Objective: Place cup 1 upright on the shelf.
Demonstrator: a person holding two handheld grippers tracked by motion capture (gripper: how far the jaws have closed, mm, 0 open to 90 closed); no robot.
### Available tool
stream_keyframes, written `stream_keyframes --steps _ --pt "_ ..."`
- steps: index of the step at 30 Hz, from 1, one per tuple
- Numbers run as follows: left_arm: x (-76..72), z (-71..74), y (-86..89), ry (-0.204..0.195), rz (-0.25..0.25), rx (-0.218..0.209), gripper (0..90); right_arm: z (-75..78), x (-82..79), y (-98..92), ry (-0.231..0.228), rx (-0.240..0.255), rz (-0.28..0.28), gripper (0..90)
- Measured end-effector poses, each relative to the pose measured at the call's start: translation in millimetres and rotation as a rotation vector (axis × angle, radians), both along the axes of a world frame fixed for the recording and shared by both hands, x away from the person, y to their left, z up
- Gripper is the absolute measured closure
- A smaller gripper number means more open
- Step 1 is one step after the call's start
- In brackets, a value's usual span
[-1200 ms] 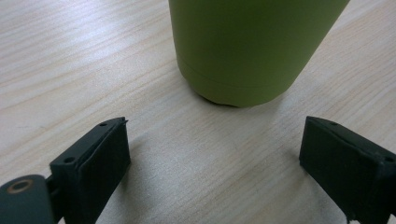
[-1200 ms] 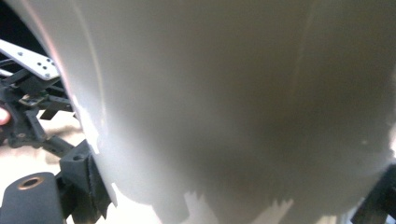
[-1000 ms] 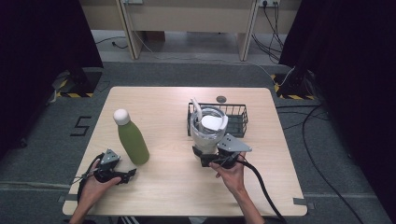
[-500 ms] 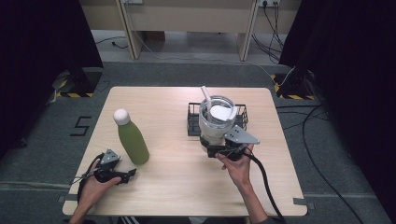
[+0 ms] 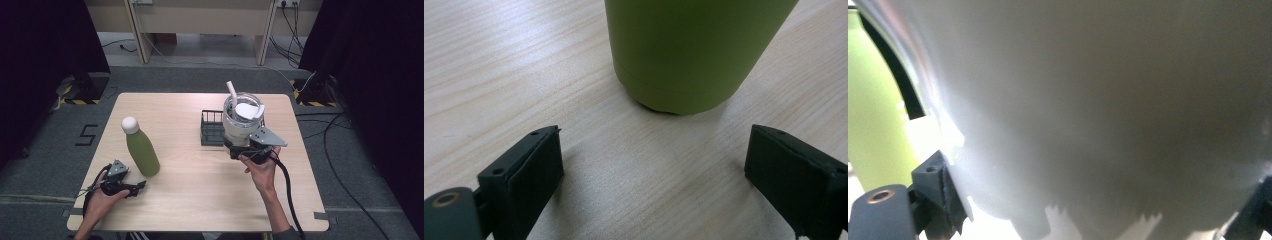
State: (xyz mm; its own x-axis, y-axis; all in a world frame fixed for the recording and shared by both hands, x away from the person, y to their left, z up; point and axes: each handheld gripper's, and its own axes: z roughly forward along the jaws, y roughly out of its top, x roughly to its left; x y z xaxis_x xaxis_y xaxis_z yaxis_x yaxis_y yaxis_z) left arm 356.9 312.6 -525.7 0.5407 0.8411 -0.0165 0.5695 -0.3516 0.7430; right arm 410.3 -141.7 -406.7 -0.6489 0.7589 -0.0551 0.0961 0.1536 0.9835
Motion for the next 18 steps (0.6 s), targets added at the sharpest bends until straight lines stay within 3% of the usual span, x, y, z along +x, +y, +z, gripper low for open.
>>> stream_keyframes --steps 18 --pt "0.0 0.0 0.0 0.0 0.0 -0.001 7.8 13.3 26.2 -19.7 0.0 -0.014 -0.084 10.8"
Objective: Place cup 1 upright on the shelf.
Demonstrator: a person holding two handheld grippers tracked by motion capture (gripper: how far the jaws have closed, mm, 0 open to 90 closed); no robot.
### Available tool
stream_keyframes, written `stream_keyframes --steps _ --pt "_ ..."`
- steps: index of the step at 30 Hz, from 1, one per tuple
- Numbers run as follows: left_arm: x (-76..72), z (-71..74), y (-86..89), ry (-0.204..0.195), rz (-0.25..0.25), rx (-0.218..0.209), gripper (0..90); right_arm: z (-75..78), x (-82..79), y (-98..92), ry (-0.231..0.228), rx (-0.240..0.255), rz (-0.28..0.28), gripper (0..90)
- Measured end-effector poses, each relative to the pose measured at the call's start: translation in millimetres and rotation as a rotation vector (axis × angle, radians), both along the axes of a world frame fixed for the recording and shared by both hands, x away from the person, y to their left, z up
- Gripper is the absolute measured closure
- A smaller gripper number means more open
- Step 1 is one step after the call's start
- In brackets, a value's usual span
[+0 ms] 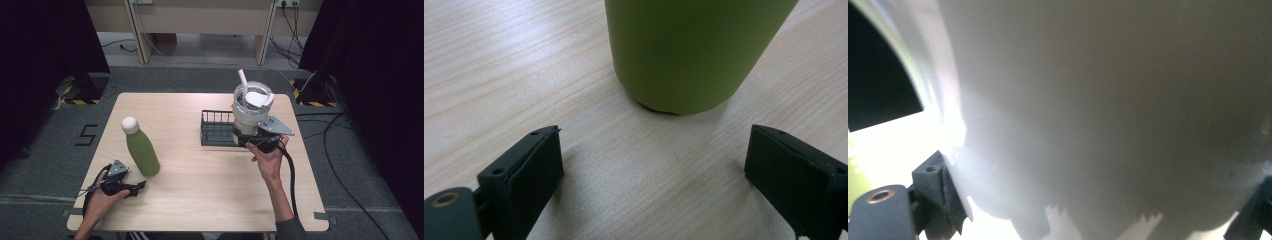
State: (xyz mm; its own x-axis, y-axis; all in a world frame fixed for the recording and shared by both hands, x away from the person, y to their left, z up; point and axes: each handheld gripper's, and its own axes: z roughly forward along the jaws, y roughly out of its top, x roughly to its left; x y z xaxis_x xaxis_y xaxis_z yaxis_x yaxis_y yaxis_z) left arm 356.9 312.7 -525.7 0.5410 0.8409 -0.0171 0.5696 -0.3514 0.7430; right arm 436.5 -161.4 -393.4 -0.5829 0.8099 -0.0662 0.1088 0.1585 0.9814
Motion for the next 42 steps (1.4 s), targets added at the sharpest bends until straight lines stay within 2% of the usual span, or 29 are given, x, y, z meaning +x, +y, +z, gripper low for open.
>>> stream_keyframes --steps 6,22,33,42 --pt "0.0 0.0 0.0 0.001 0.0 -0.001 7.8 4.4 11.3 -2.6 0.005 0.024 -0.01 10.8" --pt "0.1 0.0 0.1 0.001 -0.001 -0.001 7.8 10.9 40.3 -10.5 -0.004 -0.008 -0.083 10.8" --pt "0.0 0.0 0.1 0.0 -0.001 -0.001 7.8 4.5 60.3 -15.2 0.002 -0.009 -0.122 10.8" --pt "0.0 0.0 0.1 0.001 -0.001 -0.001 7.8 -3.4 70.4 -14.6 0.014 -0.004 -0.141 10.8"
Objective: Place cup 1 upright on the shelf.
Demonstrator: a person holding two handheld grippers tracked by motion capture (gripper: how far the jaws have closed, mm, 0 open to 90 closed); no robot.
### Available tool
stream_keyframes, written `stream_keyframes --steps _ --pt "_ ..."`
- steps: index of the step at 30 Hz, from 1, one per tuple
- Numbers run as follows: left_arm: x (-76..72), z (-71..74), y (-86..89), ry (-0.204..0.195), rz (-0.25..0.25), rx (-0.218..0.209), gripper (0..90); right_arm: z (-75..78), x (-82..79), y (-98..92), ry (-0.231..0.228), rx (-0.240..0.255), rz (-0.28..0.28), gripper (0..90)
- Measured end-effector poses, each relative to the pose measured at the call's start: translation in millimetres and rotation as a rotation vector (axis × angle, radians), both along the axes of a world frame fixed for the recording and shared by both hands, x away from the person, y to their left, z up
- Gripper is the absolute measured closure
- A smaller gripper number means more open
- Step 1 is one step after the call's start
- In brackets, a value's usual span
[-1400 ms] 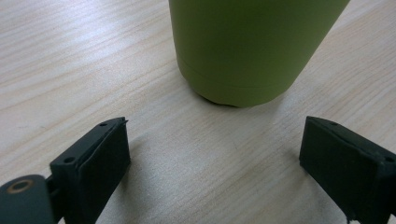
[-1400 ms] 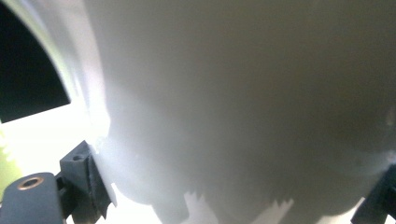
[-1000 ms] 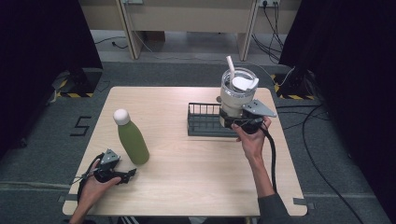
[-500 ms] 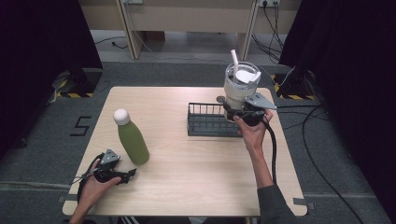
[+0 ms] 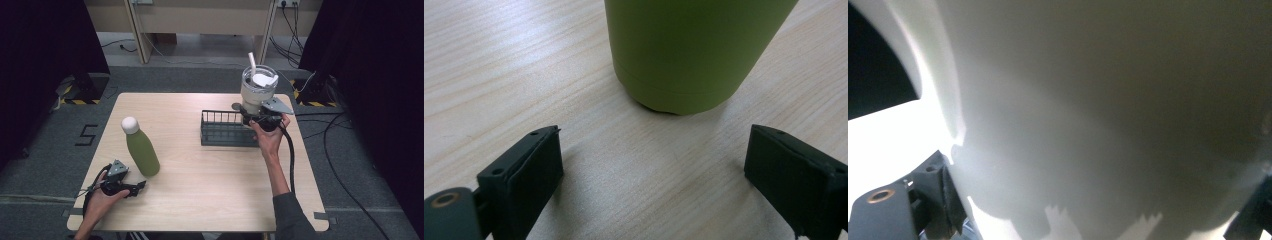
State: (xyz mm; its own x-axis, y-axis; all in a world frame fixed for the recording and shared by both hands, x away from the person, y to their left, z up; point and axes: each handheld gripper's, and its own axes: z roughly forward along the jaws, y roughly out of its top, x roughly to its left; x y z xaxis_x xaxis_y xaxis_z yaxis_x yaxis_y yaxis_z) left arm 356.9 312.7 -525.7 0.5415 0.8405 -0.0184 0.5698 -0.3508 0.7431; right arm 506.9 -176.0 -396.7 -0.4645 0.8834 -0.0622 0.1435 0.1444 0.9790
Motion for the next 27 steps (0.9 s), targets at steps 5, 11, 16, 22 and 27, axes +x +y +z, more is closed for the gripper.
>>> stream_keyframes --steps 5,11,16,22,27 --pt "0.0 0.0 0.0 0.0 0.0 0.0 7.8 -4.4 4.4 0.4 0.004 0.003 -0.009 10.8" --pt "0.0 0.0 0.0 0.0 0.0 0.0 7.8 -9.3 7.8 0.7 0.012 -0.002 -0.021 10.8" --pt "0.0 0.0 0.0 0.0 0.0 0.0 7.8 -14.9 9.3 1.1 0.011 0.002 -0.021 10.8" --pt "-0.1 -0.1 -0.1 0.001 0.0 -0.001 7.8 -23.9 10.5 1.2 0.015 0.003 -0.02 10.8" --pt "-0.1 -0.1 -0.2 0.001 0.001 -0.002 7.8 -29.5 11.0 0.8 0.017 0.006 -0.022 10.8"
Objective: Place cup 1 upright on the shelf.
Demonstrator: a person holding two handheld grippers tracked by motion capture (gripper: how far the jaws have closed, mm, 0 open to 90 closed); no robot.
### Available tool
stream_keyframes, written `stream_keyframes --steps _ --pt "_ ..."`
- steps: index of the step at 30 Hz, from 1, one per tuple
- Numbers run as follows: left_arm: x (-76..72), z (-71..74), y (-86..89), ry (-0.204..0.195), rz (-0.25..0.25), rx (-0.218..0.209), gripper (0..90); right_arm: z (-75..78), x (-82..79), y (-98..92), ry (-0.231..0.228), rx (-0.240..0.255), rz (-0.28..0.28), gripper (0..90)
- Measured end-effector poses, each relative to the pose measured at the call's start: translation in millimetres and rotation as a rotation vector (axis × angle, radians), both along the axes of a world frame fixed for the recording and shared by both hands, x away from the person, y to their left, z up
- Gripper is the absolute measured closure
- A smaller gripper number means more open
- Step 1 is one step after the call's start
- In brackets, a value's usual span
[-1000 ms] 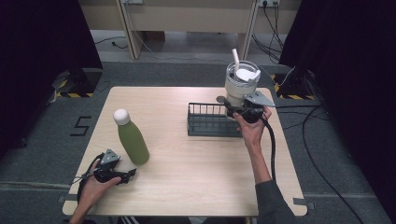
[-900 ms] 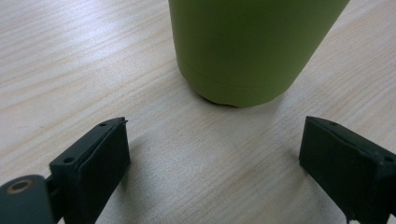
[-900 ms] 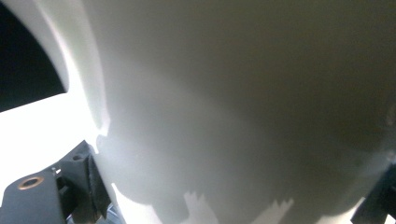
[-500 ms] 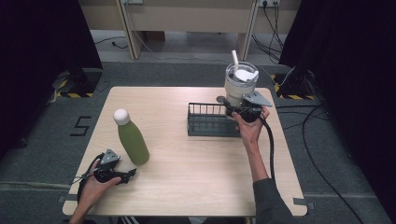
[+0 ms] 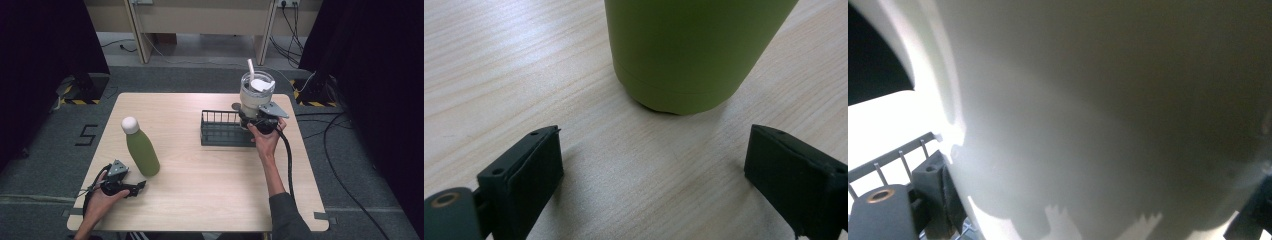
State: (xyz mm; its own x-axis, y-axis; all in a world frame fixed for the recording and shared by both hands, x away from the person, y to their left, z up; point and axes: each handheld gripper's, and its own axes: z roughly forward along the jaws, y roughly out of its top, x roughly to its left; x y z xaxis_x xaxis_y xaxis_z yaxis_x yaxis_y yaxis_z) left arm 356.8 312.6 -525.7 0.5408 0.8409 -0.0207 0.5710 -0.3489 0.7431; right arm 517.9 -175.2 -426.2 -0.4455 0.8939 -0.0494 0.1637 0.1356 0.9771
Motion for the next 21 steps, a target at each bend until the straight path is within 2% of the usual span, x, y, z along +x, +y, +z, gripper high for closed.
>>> stream_keyframes --steps 21 --pt "0.1 0.1 0.2 -0.001 -0.001 0.002 7.8 -24.4 3.2 2.7 0.015 0.009 0.002 10.7"
